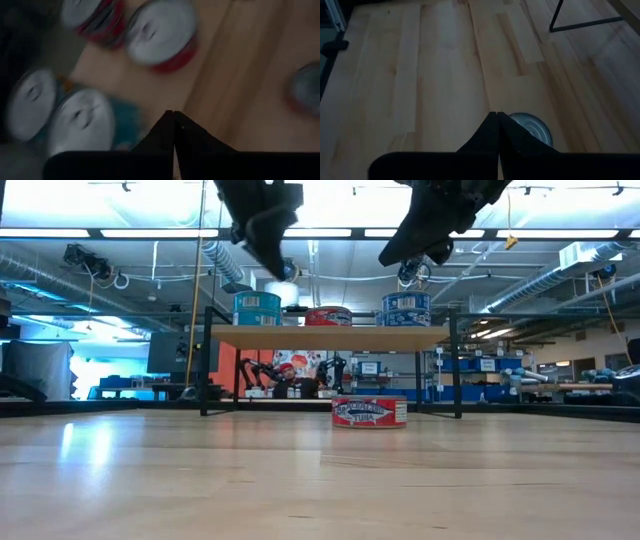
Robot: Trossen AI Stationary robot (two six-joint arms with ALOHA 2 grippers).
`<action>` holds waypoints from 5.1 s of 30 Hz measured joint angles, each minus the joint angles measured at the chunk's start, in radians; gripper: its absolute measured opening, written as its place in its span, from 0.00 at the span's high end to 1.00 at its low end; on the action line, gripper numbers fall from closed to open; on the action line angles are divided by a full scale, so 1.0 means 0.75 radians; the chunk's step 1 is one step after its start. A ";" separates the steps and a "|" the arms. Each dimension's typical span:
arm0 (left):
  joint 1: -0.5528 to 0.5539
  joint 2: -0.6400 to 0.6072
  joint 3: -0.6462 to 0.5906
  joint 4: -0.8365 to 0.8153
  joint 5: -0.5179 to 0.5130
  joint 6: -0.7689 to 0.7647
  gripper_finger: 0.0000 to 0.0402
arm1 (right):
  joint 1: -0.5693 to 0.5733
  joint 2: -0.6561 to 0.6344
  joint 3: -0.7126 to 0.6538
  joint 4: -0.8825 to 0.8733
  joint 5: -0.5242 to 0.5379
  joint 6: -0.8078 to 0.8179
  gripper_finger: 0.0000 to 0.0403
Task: Stack canned seafood by type on shelf
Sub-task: Stack the red tuna can on top of the other red tuna can on the shelf
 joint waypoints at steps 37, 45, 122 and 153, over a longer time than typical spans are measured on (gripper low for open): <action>-0.310 -0.188 -1.088 1.556 0.435 -0.546 1.00 | -0.116 0.000 -0.336 0.116 -0.203 0.129 0.99; -0.336 0.007 -1.084 1.698 0.413 -0.587 1.00 | -0.115 0.078 -0.495 0.352 0.013 0.290 0.99; -0.352 0.360 -1.059 1.994 0.050 -0.734 1.00 | -0.074 0.417 -0.504 1.040 -0.084 0.465 0.99; -0.319 0.512 -1.157 2.340 0.371 -0.192 0.98 | 0.100 0.311 -0.362 0.710 -0.177 0.215 0.99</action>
